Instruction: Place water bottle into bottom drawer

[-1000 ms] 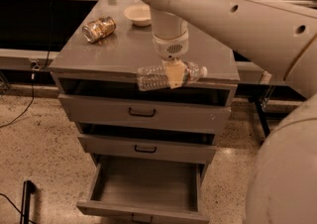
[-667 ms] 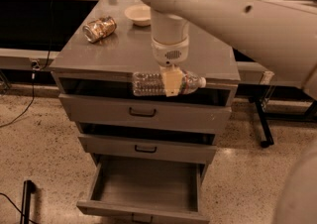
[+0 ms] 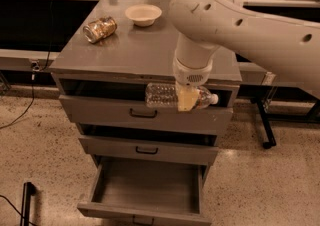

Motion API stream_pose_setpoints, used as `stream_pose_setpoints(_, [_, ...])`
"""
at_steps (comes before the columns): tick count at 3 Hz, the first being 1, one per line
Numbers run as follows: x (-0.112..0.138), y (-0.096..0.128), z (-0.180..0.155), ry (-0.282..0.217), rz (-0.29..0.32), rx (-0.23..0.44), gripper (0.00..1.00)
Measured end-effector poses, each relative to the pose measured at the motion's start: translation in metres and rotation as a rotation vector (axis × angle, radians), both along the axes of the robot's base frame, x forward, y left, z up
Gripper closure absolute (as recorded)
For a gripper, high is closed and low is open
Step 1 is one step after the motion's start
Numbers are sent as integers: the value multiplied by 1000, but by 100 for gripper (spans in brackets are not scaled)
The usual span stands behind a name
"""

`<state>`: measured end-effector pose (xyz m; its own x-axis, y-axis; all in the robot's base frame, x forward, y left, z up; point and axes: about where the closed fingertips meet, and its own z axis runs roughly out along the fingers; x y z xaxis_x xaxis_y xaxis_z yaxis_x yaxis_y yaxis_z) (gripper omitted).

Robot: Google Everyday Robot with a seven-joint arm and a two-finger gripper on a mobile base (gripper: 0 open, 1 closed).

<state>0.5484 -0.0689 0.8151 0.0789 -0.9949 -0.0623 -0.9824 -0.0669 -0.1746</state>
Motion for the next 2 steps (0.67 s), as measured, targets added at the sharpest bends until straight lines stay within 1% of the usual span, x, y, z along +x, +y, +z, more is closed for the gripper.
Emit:
stream_pose_setpoints(1, [7,14,-39,48,-20,17,100])
stream_pose_setpoints(2, [0,18,-105,77,-61,39,100])
